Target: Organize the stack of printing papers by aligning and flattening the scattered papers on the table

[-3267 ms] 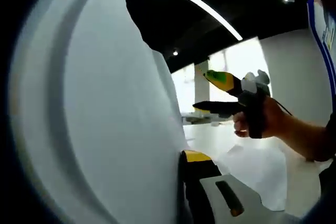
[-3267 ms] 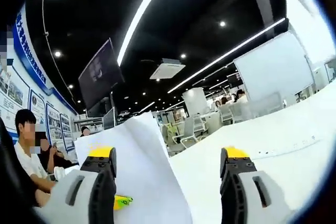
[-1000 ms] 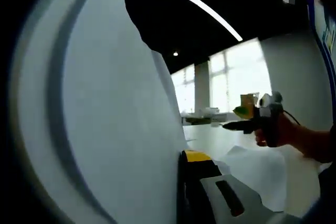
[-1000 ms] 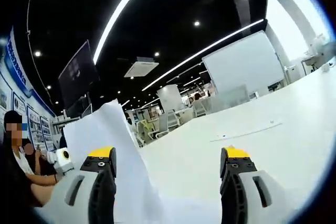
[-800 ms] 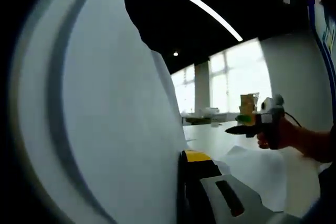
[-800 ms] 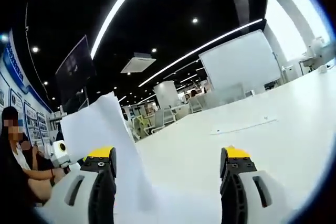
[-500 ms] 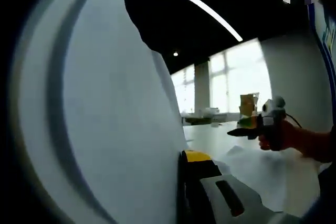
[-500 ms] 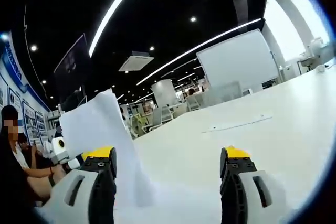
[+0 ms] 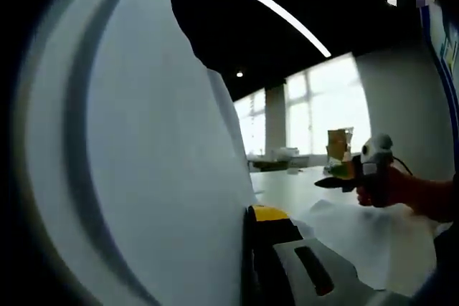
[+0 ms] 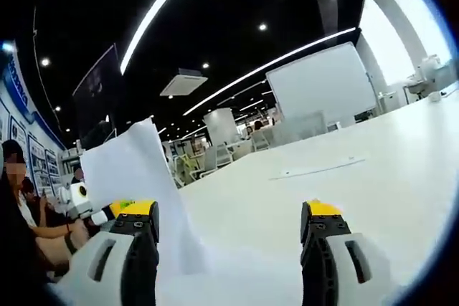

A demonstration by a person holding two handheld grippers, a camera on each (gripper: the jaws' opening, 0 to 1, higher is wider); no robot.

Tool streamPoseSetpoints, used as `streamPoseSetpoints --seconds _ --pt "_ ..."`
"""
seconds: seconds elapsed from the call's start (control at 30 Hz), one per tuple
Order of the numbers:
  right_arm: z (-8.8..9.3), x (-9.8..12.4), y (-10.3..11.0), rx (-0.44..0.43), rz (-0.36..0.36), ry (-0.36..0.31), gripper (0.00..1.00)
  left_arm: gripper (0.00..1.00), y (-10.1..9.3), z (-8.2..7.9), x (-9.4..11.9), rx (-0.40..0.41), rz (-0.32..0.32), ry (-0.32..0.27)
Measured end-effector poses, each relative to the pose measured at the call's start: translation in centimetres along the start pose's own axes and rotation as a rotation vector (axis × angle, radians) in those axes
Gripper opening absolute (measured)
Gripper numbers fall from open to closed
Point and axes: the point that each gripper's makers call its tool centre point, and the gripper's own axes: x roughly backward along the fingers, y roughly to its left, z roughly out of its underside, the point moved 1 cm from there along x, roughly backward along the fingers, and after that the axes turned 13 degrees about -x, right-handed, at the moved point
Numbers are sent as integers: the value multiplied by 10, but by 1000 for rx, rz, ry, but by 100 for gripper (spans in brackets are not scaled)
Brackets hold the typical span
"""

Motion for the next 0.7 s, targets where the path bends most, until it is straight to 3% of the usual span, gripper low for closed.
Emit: streamPoseSetpoints --seconds 0.7 --pt "1 14 -3 -2 22 -10 76 8 4 1 1 -2 -3 2"
